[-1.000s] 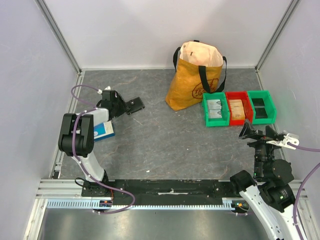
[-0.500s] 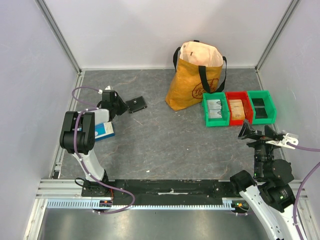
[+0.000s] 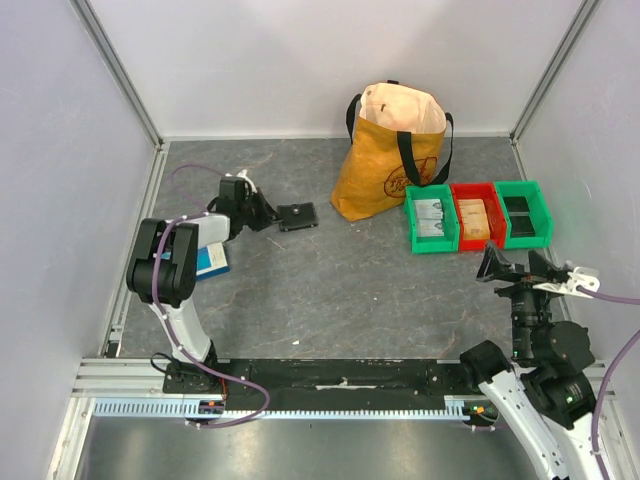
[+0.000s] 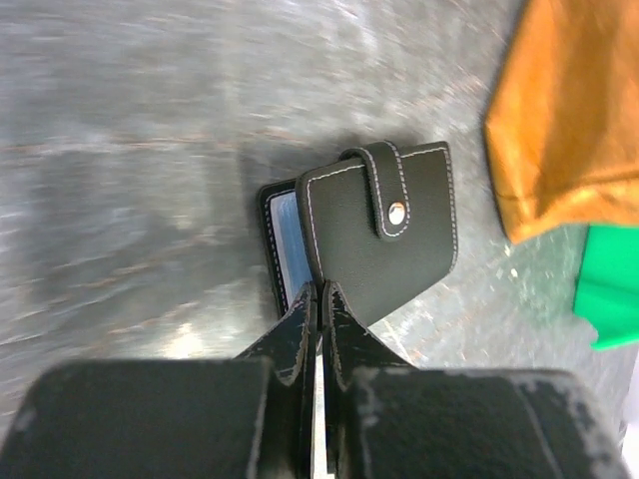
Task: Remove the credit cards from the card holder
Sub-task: Open the card holder at the center of the board.
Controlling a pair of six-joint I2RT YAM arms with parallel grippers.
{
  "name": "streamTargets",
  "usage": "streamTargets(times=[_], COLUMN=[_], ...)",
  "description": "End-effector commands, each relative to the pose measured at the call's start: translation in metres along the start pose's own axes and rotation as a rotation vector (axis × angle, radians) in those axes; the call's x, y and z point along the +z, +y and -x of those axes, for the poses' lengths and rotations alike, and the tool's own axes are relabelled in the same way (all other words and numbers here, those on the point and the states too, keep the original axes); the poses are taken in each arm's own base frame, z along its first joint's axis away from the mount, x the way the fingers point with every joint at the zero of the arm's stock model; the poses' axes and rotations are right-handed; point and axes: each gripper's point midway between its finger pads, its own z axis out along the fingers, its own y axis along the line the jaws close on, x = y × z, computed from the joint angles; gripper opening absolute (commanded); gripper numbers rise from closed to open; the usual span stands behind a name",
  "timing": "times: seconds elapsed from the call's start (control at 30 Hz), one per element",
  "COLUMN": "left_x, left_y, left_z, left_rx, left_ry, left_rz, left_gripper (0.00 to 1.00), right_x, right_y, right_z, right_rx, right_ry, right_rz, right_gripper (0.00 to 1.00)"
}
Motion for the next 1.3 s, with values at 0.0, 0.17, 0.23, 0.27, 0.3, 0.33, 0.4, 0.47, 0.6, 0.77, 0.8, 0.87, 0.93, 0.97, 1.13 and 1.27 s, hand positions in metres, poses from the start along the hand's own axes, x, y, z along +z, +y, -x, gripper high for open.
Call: streamTargets(times=[0.0, 0.17, 0.23, 0.27, 0.3, 0.33, 0.4, 0.47, 0.6, 0.77, 0.8, 0.87, 0.93, 0.97, 1.13, 1.27], left_x=[-0.003, -0.019, -0.028, -0.034, -0.039, -0.045, -0.058, -0.07, -0.086, -0.086, -0.085, -0.085, -0.085, -0.086, -0.102, -0.127], left_y=[-0.044, -0.075, -0.082, -0.082, -0.081, -0.082, -0.082, -0.082, -0.068, -0.054, -0.057, -0.064, -0.073, -0.079, -0.103, -0.113], left_z=[-0.031, -0.079, -0.1, -0.113, -0.123, -0.134, -0.155, -0.174, -0.201, -0.201, -0.196, -0.187, -0.176, -0.17, -0.134, -0.122], left_rx=[0.179, 0.323, 0.368, 0.4, 0.433, 0.463, 0.537, 0.604, 0.726, 0.82, 0.825, 0.829, 0.826, 0.807, 0.676, 0.471], left_ry=[0.181, 0.384, 0.462, 0.511, 0.546, 0.583, 0.647, 0.702, 0.809, 0.802, 0.78, 0.737, 0.674, 0.633, 0.401, 0.198], left_rz=[-0.125, -0.222, -0.251, -0.256, -0.263, -0.266, -0.277, -0.293, -0.254, -0.139, -0.129, -0.12, -0.111, -0.107, -0.037, -0.074], left_gripper=[0.02, 0.02, 0.02, 0.02, 0.02, 0.02, 0.02, 0.02, 0.02, 0.12, 0.19, 0.36, 0.54, 0.63, 0.79, 0.79], right_x=[-0.007, -0.007, -0.007, -0.006, -0.005, -0.002, 0.002, 0.002, -0.006, -0.008, -0.008, -0.011, -0.016, -0.019, -0.03, -0.037], right_y=[0.004, 0.039, 0.057, 0.065, 0.073, 0.079, 0.09, 0.107, 0.138, 0.146, 0.147, 0.151, 0.155, 0.157, 0.17, 0.183], right_z=[0.02, 0.012, 0.009, 0.004, -0.002, -0.012, -0.033, -0.057, -0.114, -0.164, -0.17, -0.181, -0.194, -0.2, -0.227, -0.249], right_rx=[0.022, 0.011, 0.016, 0.014, 0.008, -0.004, -0.02, -0.027, -0.031, -0.02, -0.018, -0.011, -0.009, -0.008, -0.036, -0.069], right_ry=[0.024, 0.185, 0.23, 0.256, 0.287, 0.327, 0.422, 0.531, 0.785, 0.95, 0.963, 0.985, 1.021, 1.036, 1.085, 1.118], right_rz=[0.022, 0.168, 0.252, 0.283, 0.315, 0.337, 0.364, 0.429, 0.575, 0.57, 0.574, 0.581, 0.589, 0.597, 0.632, 0.67], right_gripper=[0.98, 0.98, 0.98, 0.98, 0.98, 0.98, 0.98, 0.98, 0.98, 0.98, 0.98, 0.98, 0.97, 0.97, 0.87, 0.77])
